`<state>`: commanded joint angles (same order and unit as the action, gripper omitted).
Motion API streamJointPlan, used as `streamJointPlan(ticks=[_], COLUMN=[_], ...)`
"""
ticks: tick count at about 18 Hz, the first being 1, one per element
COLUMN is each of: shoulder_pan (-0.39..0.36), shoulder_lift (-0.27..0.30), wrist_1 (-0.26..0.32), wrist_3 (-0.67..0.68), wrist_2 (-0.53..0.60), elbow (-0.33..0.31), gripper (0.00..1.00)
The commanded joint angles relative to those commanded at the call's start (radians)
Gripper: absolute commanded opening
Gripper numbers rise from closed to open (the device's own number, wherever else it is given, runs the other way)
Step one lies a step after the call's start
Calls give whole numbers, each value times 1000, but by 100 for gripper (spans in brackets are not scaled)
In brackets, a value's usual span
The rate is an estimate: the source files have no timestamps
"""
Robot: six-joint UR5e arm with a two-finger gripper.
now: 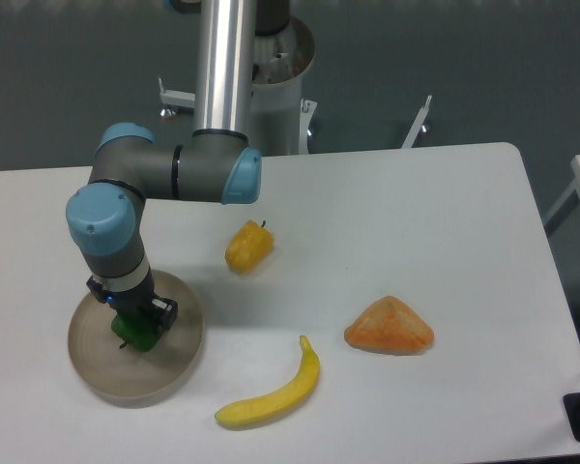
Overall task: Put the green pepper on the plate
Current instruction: 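Lower the green pepper onto the center of the plate, then open the gripper to release the green pepper on the plate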
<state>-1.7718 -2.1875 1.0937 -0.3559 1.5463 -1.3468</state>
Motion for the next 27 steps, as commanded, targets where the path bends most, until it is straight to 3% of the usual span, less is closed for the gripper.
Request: streamJointPlan(ticks=[16,17,21,24,27], shoulder_pan=[14,14,14,12,12], shoulder_lift=[-6,-5,3,11,23], wrist_1=[0,0,0,2,11], wrist_3=[-46,-46,-48,-49,-72], wrist_2=[28,28,28,29,29], elbow=[-12,-14,-12,-11,0], gripper=[61,63,92,99,99])
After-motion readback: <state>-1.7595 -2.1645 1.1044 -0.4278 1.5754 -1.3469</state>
